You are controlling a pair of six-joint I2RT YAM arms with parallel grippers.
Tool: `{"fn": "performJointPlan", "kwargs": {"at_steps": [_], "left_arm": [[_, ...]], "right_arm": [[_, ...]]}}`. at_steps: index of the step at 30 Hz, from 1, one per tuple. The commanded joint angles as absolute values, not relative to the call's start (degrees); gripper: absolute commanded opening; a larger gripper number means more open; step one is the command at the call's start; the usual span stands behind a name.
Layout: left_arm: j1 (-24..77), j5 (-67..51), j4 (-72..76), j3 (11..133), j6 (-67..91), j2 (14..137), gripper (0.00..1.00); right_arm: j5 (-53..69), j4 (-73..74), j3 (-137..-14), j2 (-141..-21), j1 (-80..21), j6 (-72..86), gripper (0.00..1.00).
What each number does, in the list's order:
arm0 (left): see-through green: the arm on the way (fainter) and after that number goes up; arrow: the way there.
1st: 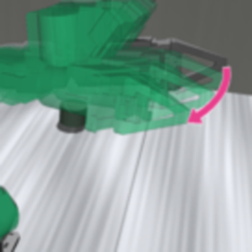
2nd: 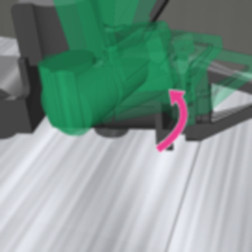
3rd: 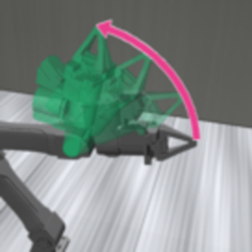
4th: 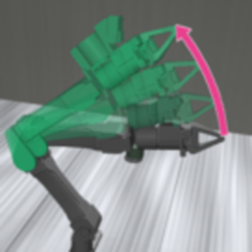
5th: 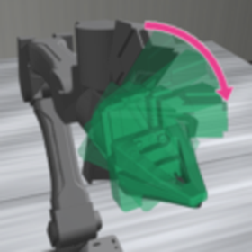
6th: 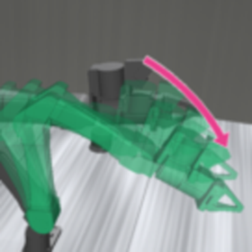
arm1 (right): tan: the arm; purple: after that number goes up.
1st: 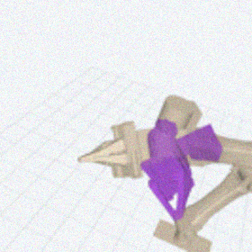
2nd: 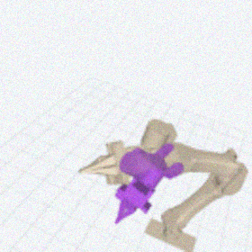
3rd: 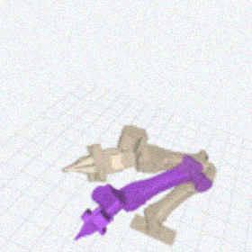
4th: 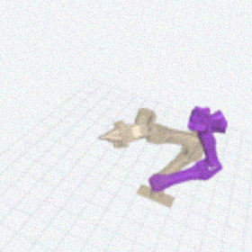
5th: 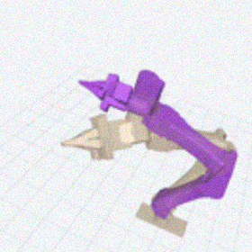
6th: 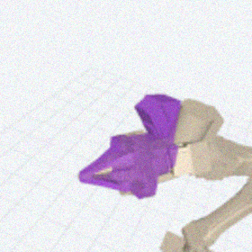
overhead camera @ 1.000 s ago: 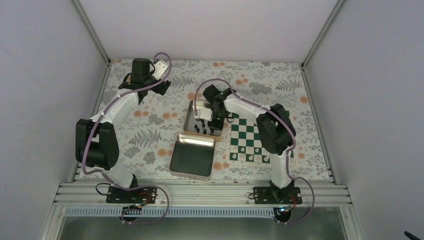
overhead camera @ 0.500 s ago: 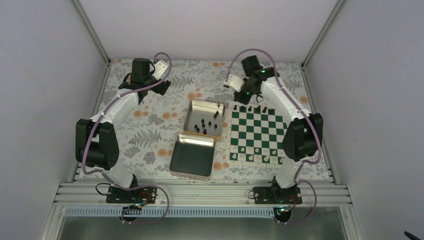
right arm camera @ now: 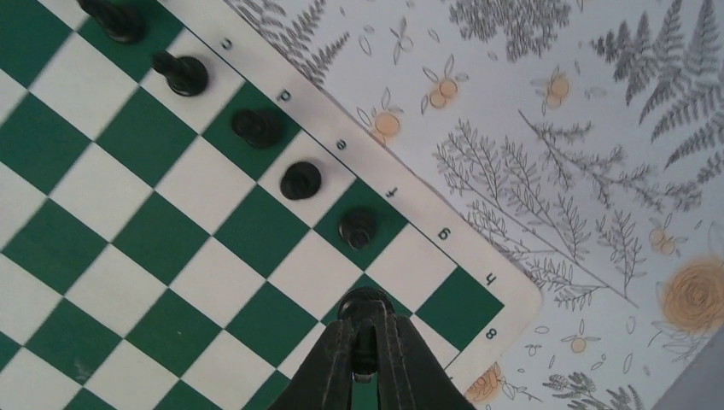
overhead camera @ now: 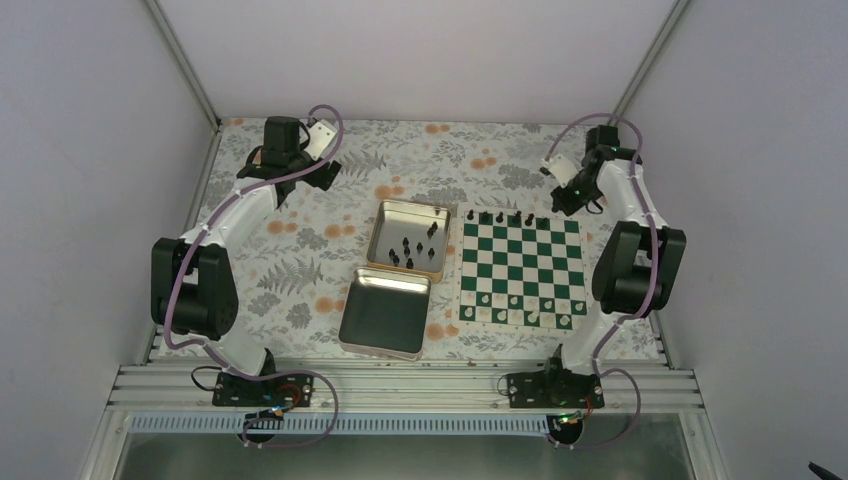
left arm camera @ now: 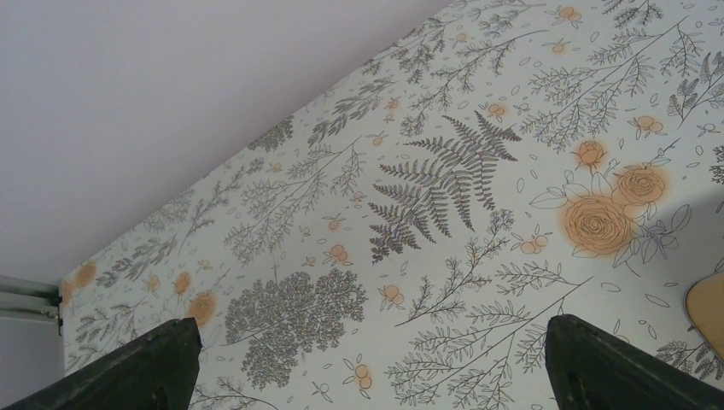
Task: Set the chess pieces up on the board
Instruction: Place the chess piece on the chessboard.
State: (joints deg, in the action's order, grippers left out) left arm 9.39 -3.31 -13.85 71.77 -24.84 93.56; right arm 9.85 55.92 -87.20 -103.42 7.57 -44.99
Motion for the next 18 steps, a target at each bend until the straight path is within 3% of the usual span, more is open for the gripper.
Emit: {"fn": "performJointPlan", "kwargs": {"at_steps": [1, 18], "left_arm": [[9.3, -4.0, -13.3, 72.2, -24.9, 94.1, 1.0], [9.3, -3.9, -13.3, 72.2, -25.0, 94.5, 1.0]], "right_arm": [[12.6, 53.2, -85.5, -105.1, 10.5, -46.8, 0.08], [16.3, 48.5, -83.7, -112.5, 15.7, -47.8, 0.08]]}}
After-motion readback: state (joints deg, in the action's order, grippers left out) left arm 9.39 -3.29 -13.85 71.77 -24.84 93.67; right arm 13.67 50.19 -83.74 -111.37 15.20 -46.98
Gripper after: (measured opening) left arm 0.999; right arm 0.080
